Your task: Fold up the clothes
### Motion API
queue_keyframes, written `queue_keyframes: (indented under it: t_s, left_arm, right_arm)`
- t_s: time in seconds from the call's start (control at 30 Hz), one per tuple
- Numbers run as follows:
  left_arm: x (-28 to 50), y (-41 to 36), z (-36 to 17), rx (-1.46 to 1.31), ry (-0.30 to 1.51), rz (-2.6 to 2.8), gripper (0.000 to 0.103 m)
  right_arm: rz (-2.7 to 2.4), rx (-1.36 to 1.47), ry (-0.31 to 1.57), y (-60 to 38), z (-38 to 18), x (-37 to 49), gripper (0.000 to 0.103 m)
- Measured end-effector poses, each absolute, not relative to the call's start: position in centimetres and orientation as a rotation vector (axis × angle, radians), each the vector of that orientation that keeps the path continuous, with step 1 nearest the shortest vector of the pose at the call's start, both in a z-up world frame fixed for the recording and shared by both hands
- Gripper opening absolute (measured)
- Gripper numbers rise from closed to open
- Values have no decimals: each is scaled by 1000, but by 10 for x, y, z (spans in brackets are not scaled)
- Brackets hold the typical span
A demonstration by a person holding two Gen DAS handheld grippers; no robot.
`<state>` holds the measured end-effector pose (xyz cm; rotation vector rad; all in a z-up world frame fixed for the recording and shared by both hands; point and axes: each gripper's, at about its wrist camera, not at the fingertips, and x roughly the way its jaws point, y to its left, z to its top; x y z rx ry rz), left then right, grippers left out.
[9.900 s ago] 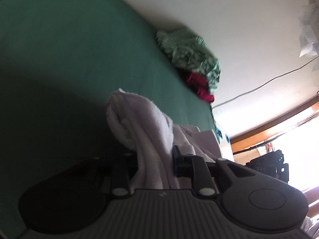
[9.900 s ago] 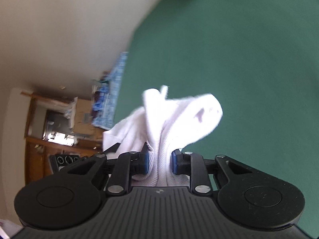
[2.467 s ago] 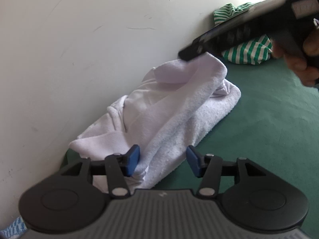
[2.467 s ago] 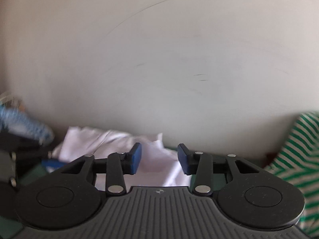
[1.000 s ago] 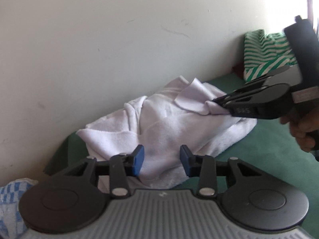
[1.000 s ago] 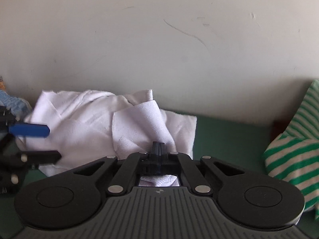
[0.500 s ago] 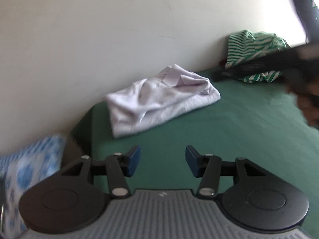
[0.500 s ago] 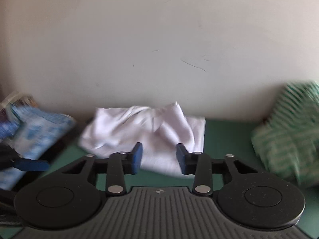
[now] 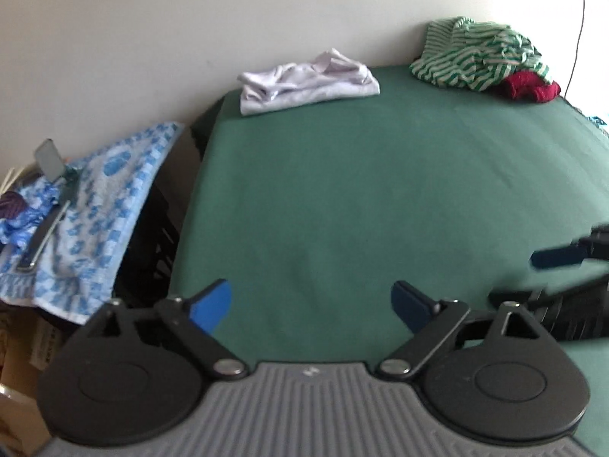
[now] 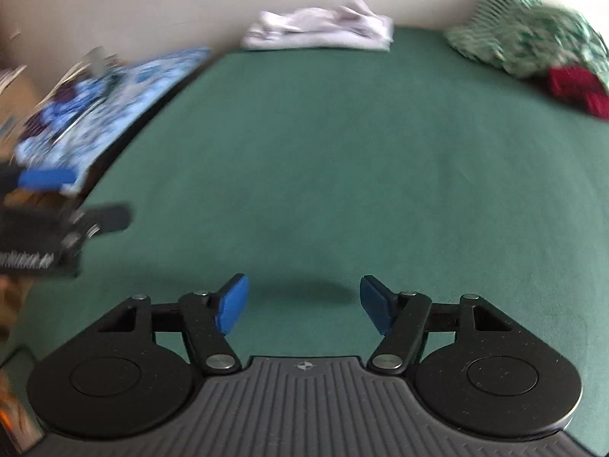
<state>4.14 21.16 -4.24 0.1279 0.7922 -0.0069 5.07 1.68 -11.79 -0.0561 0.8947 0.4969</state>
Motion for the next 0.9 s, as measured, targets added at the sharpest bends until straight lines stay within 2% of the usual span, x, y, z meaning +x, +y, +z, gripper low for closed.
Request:
queue_keyframes:
  t_s: [0.03, 0.07, 0.3, 0.67, 0.9]
  left_arm:
    - [37, 205, -37, 118, 787, 10, 99]
    - [36, 201, -31, 89, 784, 36, 101]
    - [27, 177, -4, -40, 824, 201, 102]
    - [12, 173, 3, 36, 791, 205, 103]
    - [8, 207, 6, 49, 761, 147, 103]
  right_arm:
    - [502, -45, 876, 16, -116, 47, 70]
    - [504, -37, 866, 12, -112, 41, 78]
    - [420, 7, 776, -20, -90, 22, 86]
    - [313, 2, 754, -15, -69, 2, 88]
    - [194, 70, 774, 25, -69, 5, 88]
